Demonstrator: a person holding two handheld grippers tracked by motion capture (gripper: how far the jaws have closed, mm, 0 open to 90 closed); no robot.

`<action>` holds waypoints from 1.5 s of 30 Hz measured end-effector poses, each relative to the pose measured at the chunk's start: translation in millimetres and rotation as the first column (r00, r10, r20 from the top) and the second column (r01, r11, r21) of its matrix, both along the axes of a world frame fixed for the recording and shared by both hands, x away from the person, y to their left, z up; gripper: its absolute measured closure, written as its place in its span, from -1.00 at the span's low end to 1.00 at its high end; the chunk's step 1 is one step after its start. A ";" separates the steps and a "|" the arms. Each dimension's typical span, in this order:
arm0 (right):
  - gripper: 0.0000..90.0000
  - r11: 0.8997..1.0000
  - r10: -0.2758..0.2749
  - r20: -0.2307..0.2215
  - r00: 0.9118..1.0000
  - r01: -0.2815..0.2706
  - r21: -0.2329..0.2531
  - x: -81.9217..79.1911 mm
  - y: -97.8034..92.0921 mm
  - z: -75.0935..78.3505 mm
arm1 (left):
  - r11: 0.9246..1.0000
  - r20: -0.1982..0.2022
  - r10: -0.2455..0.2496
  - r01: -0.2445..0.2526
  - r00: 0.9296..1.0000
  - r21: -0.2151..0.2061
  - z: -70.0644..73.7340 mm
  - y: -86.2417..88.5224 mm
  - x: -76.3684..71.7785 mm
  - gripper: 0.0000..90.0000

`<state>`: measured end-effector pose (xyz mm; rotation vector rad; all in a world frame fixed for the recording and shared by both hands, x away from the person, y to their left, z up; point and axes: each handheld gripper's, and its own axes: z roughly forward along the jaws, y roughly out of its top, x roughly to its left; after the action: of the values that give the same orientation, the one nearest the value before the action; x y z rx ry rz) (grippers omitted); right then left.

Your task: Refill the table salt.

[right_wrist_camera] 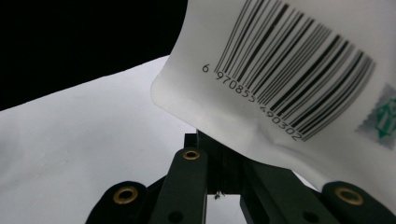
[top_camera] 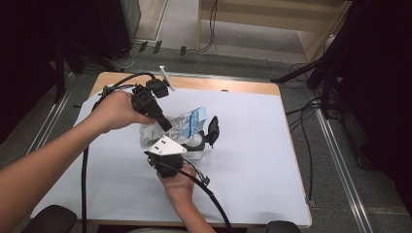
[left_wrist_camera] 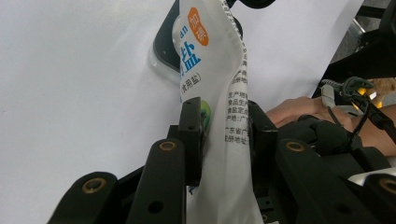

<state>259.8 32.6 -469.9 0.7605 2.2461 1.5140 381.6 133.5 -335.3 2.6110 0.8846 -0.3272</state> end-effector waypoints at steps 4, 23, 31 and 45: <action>1.00 1.000 0.001 -0.002 1.000 -0.001 0.001 0.3 0.3 -0.3 | 1.000 0.000 -0.003 0.003 1.000 0.002 0.2 -0.7 -0.1 0.63; 1.00 1.000 0.003 0.002 1.000 -0.003 0.002 0.4 0.8 -0.4 | 1.000 0.002 0.004 -0.004 1.000 -0.002 0.9 -0.7 0.0 0.64; 1.00 1.000 0.001 -0.001 1.000 -0.001 0.007 0.7 1.0 -0.6 | 1.000 0.007 0.001 -0.001 1.000 0.003 0.1 -2.4 0.4 0.63; 1.00 1.000 -0.003 -0.004 1.000 0.003 0.011 0.6 -0.1 0.0 | 1.000 0.005 0.003 -0.003 1.000 0.006 -0.9 -3.9 1.4 0.63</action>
<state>260.4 32.5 -469.9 0.7700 2.2406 1.5261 383.0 129.6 -336.2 2.6148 0.8889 -0.3178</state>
